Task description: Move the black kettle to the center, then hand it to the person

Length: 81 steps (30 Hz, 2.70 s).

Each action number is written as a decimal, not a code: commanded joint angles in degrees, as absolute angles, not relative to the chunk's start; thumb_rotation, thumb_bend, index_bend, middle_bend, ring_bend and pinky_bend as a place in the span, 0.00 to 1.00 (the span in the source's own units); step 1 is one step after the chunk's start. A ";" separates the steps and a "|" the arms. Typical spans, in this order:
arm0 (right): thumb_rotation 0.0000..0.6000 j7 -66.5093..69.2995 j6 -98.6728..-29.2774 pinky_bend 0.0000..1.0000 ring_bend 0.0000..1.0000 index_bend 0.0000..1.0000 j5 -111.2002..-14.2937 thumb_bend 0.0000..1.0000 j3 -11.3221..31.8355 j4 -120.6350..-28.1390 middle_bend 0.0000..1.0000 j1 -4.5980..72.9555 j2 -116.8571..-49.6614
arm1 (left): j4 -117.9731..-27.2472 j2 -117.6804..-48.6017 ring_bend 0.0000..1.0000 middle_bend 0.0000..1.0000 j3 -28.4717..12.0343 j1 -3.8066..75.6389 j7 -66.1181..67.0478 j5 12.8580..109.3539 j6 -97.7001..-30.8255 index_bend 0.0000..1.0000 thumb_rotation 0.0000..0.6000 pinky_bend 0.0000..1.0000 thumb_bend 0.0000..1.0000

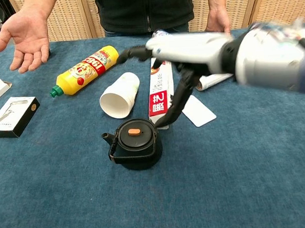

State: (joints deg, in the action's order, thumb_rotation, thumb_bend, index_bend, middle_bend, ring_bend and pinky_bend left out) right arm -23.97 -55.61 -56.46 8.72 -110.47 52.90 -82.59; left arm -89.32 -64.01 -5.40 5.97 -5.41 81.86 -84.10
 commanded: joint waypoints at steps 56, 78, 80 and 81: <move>1.00 -4.51 -84.37 0.00 0.00 0.03 -74.44 0.00 2.66 -92.05 0.00 10.77 -67.89 | -78.02 -94.12 0.00 0.00 2.40 31.58 3.03 110.43 -66.88 0.10 1.00 0.11 0.00; 1.00 -5.16 -82.25 0.00 0.00 0.03 -76.02 0.00 4.05 -92.05 0.00 9.73 -68.18 | -71.48 -103.60 0.08 0.06 2.18 34.22 2.58 106.91 -68.40 0.37 1.00 0.11 0.45; 1.00 -5.09 -82.11 0.00 0.00 0.03 -76.00 0.00 4.18 -92.09 0.00 9.66 -68.15 | -71.26 -103.80 0.11 0.11 2.20 34.24 2.91 106.70 -68.63 0.39 1.00 0.11 0.46; 1.00 -5.05 -82.05 0.00 0.00 0.03 -75.99 0.00 4.23 -92.08 0.00 9.63 -68.13 | -71.19 -103.88 0.14 0.15 2.21 34.23 2.96 106.58 -68.72 0.41 1.00 0.11 0.46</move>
